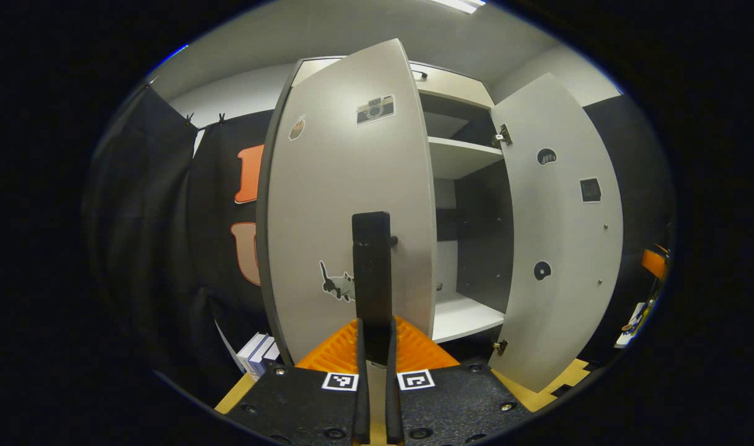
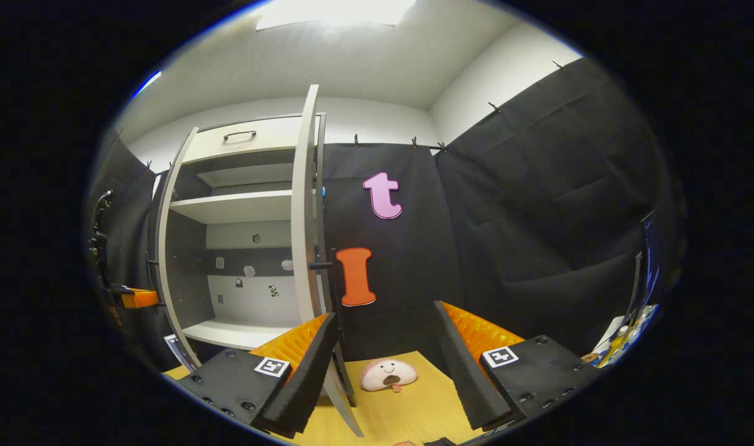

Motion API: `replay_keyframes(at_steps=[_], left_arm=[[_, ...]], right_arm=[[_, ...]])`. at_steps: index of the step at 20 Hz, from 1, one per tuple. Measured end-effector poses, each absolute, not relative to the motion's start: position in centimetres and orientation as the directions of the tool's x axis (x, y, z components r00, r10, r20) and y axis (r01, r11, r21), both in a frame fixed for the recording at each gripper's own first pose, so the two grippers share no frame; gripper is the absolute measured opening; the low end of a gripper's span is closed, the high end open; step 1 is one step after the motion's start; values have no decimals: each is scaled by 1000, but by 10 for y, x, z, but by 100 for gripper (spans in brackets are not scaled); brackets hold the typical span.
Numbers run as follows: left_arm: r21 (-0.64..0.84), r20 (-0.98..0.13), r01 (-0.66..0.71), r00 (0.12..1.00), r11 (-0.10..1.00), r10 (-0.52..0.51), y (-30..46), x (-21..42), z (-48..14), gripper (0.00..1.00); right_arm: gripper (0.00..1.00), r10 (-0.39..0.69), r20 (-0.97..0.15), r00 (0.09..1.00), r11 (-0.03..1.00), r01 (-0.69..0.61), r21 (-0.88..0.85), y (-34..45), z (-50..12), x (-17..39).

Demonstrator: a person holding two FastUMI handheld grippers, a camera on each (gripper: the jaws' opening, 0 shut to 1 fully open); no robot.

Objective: Open the right door of the double-door shoe cabinet with the right hand, and open the left door with the left hand.

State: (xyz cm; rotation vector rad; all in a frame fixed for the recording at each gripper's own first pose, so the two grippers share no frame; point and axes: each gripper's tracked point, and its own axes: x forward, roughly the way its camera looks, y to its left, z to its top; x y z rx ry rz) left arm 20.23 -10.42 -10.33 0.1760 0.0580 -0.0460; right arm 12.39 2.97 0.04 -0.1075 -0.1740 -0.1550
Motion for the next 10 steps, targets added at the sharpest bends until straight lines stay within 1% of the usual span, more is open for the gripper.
replay_keyframes(at_steps=[1, 2, 6, 7, 8, 9, 10], left_arm=[[197, -61, 55, 997, 979, -44, -100, 204, -102, 8], [205, -62, 63, 997, 977, -51, -96, 201, -101, 7], [143, -83, 98, 993, 985, -86, -103, 192, -104, 7], [139, -82, 98, 993, 985, -87, -102, 190, -103, 7], [144, -80, 95, 993, 985, -84, -99, 190, -102, 7], [156, -78, 90, 994, 984, -79, -95, 189, -102, 6], [168, -74, 81, 995, 982, -70, -89, 189, -100, 6]], right_arm=[[97, -140, 181, 973, 981, 161, -107, 33, 0, 124], [97, -140, 182, 973, 980, 163, -118, 35, 0, 123], [97, -132, 191, 973, 981, 156, -117, 48, 5, 121], [97, -134, 189, 973, 980, 158, -119, 52, 4, 122], [100, -140, 188, 972, 979, 165, -124, 53, 3, 120], [100, -146, 190, 971, 977, 172, -127, 55, 3, 117], [98, -147, 195, 970, 976, 174, -128, 58, 3, 116]])
